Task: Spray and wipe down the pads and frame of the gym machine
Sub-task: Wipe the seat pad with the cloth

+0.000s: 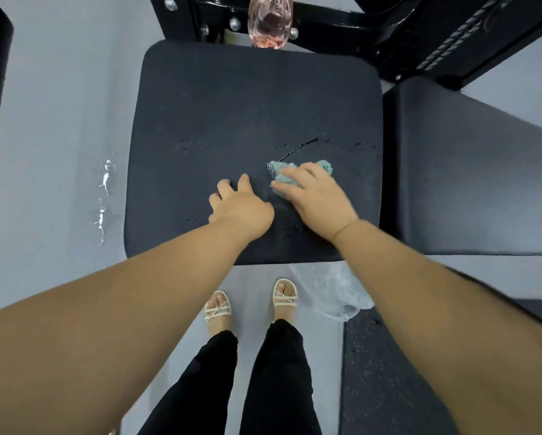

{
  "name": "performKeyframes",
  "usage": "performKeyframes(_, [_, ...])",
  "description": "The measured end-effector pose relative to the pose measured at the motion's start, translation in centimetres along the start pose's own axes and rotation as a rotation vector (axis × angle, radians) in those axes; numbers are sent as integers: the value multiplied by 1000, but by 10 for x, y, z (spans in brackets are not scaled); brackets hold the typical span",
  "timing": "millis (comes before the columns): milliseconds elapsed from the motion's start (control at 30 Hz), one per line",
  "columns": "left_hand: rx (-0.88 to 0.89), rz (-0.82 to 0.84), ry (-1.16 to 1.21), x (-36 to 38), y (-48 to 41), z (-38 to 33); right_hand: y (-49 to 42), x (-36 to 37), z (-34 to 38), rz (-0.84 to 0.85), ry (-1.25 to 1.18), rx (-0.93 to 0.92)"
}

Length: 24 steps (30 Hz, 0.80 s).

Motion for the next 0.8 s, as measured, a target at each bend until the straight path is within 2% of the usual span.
performKeyframes(67, [37, -40, -65, -2, 0, -14, 3, -12, -47, -56, 88, 81])
performKeyframes(167, [53, -27, -80, -2, -9, -34, 12, -37, -115, -196, 119, 516])
performKeyframes(200, [36, -6, -82, -1, -13, -37, 10, -37, -112, -221, 119, 575])
performKeyframes(267, [-7, 25, -115, 4, -16, -40, 3, -21, -79, -181, 111, 494])
performKeyframes(367, [-38, 10, -192, 11, -20, -41, 1, 2, -41, -29, 9, 139])
performKeyframes(433, [-58, 7, -240, 11, -21, -42, -3, -4, -64, -42, 32, 113])
performKeyframes(500, [-87, 10, -304, 11, -25, -47, -13, -25, -109, -113, 66, 322])
performKeyframes(567, [-116, 11, -358, 10, -27, -50, -22, -24, -146, -70, 9, 639])
performKeyframes(600, [-121, 8, -372, 10, -28, -51, -27, -18, -146, -36, -33, 717])
performKeyframes(633, [-126, 4, -379, 9, -29, -51, -33, -13, -131, -23, -86, 711])
performKeyframes(667, [-128, 2, -381, 9, -28, -51, -41, -9, -106, -17, -125, 624])
performKeyframes(767, [-124, -4, -376, 9, -26, -48, -39, 8, -36, 1, -172, 184])
performKeyframes(800, [-121, -7, -377, 10, -26, -47, -37, 8, -36, 26, -155, 102])
Point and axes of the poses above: each hand's wrist, its own y-axis away from the middle knuckle, its own x-axis out of the palm, z = x × y, the point moved 8 cm from there along -y, towards the middle knuckle, and after that the axes turned 5 degrees about z, right-handed, at the moved point
